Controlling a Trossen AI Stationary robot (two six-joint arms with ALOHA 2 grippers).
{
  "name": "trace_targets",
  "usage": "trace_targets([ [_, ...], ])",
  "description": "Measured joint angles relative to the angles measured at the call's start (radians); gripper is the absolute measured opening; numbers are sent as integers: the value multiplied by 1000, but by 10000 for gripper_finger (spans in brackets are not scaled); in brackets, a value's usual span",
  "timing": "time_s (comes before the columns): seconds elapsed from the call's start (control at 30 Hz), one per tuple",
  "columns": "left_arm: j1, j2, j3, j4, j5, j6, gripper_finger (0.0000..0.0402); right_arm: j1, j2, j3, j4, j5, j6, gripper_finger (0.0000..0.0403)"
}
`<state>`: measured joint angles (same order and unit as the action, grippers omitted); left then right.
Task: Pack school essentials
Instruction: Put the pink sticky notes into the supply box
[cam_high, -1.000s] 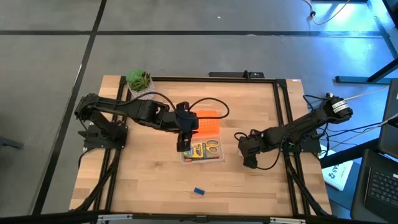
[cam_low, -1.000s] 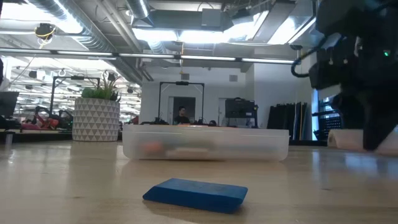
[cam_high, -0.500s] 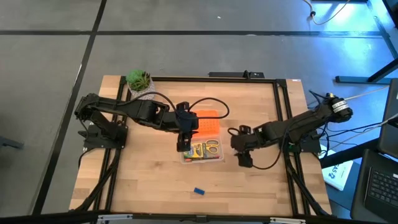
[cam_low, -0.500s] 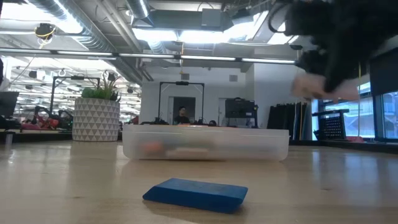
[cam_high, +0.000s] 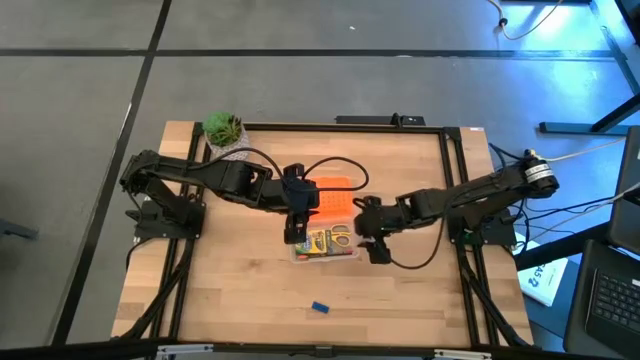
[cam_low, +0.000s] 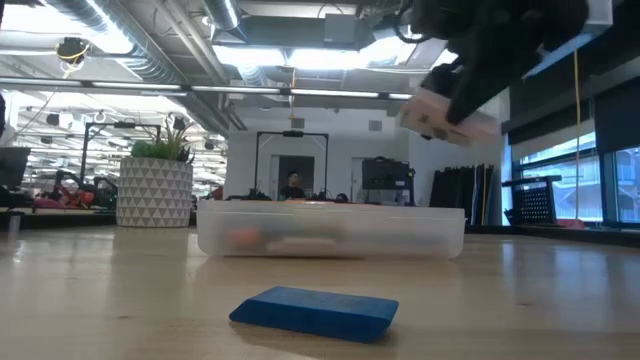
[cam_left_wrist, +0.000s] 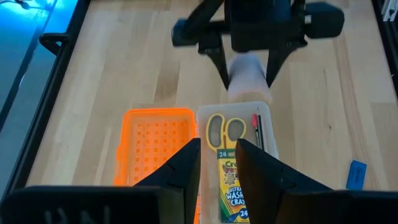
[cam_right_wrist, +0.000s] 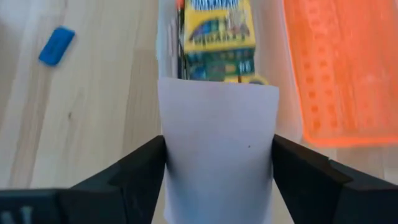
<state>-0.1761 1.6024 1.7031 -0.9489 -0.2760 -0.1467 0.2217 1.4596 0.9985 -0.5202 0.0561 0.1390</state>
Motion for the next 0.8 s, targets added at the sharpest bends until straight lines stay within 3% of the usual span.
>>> trace_targets([
  [0.17,0,0,0,0,0,0,94,-24,43,2,143,-56,-27,274],
  [0.8,0,0,0,-1,0,-2,94,-42,226,1,201,-59,-148,274],
])
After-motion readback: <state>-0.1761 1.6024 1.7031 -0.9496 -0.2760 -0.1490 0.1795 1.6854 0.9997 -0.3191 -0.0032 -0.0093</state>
